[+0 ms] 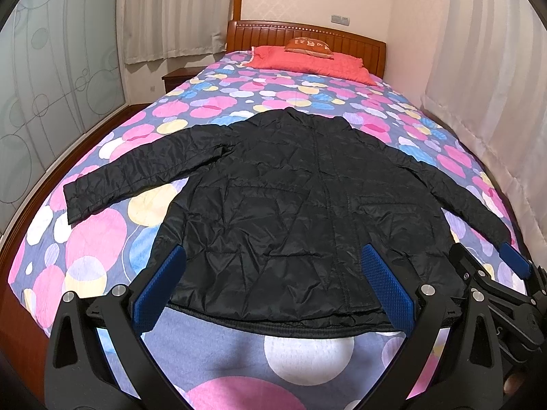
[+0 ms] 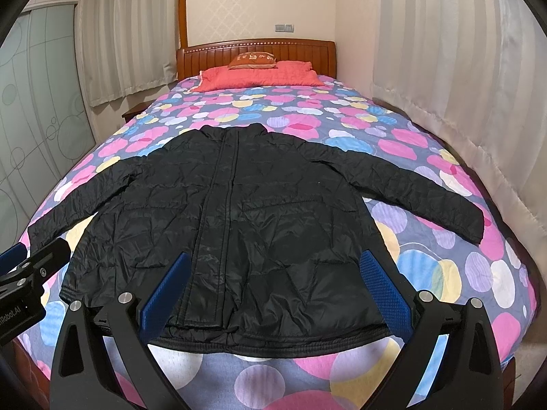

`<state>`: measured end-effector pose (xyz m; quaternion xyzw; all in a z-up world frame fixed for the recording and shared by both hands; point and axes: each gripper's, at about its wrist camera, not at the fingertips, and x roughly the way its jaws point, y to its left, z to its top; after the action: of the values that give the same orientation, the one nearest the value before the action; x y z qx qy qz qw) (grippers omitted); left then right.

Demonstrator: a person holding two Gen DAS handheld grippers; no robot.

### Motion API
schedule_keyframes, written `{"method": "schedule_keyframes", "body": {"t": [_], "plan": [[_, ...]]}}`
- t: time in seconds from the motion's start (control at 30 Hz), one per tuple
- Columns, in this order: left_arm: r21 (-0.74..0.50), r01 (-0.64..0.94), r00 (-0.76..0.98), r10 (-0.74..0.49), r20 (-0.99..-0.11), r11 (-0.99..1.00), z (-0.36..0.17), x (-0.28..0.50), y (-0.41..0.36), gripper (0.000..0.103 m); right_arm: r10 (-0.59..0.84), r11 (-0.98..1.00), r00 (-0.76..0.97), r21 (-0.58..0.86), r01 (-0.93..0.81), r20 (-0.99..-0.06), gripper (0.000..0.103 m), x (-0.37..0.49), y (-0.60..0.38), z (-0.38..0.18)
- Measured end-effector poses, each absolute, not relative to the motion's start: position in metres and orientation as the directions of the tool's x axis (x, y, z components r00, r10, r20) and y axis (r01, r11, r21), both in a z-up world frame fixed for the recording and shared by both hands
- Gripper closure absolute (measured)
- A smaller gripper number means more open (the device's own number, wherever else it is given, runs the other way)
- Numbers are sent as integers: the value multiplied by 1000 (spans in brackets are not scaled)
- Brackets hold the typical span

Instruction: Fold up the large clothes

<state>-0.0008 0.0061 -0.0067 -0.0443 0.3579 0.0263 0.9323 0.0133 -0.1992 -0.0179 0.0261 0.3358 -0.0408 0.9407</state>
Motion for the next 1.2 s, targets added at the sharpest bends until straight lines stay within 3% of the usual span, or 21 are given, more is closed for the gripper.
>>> {"method": "schedule_keyframes", "body": {"t": [1.17,1.2], "plan": [[-65,-83,742,18,-671,994,-14,-2,14,2,-58,995,768,21,93,-638,5,14,-199,-18],[-66,-83,741,18,-672,994,-16,-2,15,2,-149,988,763,-57,145,-629,5,13,-198,-17]]}}
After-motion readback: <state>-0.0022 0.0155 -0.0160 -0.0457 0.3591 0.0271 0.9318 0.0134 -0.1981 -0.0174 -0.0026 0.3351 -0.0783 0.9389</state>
